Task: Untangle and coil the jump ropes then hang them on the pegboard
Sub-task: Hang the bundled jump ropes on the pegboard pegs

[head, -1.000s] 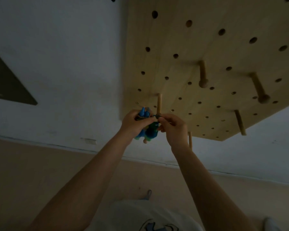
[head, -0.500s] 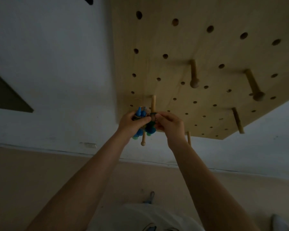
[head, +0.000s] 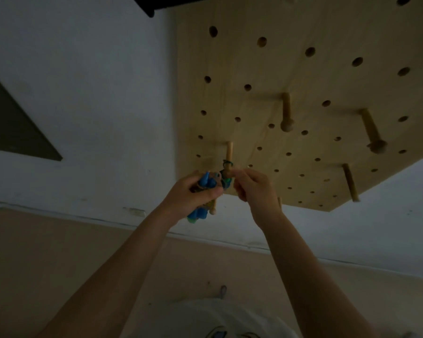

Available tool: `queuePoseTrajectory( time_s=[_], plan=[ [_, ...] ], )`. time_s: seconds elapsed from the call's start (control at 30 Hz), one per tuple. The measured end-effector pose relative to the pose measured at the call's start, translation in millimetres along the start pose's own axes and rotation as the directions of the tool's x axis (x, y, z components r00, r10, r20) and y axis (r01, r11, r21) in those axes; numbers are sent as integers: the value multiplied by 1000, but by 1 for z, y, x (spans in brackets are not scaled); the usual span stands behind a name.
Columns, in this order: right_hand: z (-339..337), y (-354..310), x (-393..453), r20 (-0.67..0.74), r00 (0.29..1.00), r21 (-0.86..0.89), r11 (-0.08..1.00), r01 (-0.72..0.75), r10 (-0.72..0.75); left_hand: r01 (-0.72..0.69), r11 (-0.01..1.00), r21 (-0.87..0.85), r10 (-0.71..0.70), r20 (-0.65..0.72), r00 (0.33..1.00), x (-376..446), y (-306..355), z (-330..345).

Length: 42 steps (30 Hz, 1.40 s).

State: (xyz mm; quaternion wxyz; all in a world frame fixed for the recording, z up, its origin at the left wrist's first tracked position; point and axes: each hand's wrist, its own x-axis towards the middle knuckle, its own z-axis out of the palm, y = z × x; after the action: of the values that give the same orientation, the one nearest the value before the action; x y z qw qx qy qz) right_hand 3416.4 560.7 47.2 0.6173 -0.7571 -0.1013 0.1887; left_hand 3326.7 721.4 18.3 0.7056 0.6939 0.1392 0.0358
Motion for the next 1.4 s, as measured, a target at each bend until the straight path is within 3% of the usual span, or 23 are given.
queuePoseTrajectory(
  time_s=[0.1,0.33,0.47,0.67,0.83,0.97,1.17,1.4],
  plan=[
    [2,-9,-15,195,980,1,1000,28,-28,-69,991,114,55,125,991,-6,9,7],
    [-1,-7,-19,208,978,53,999,11,-22,-60,977,205,24,173,985,-13,12,19],
    [-4,1,-21,171,983,109,993,40,-58,-16,986,165,-4,124,992,-15,8,22],
    [-8,7,-18,267,963,237,967,-97,31,-14,991,136,1,100,995,-14,7,24],
    [-11,4,-20,359,933,296,952,-77,-37,56,991,118,-49,-62,997,-11,7,17],
    [-12,4,-17,253,968,114,993,-21,-8,77,994,77,-59,-218,974,-6,3,6],
    [-8,0,-20,281,959,-152,984,93,-47,67,996,55,-58,-152,987,0,13,12],
    [-9,14,-17,185,982,31,999,-35,28,104,995,-11,-105,-130,986,4,10,18]
  ],
)
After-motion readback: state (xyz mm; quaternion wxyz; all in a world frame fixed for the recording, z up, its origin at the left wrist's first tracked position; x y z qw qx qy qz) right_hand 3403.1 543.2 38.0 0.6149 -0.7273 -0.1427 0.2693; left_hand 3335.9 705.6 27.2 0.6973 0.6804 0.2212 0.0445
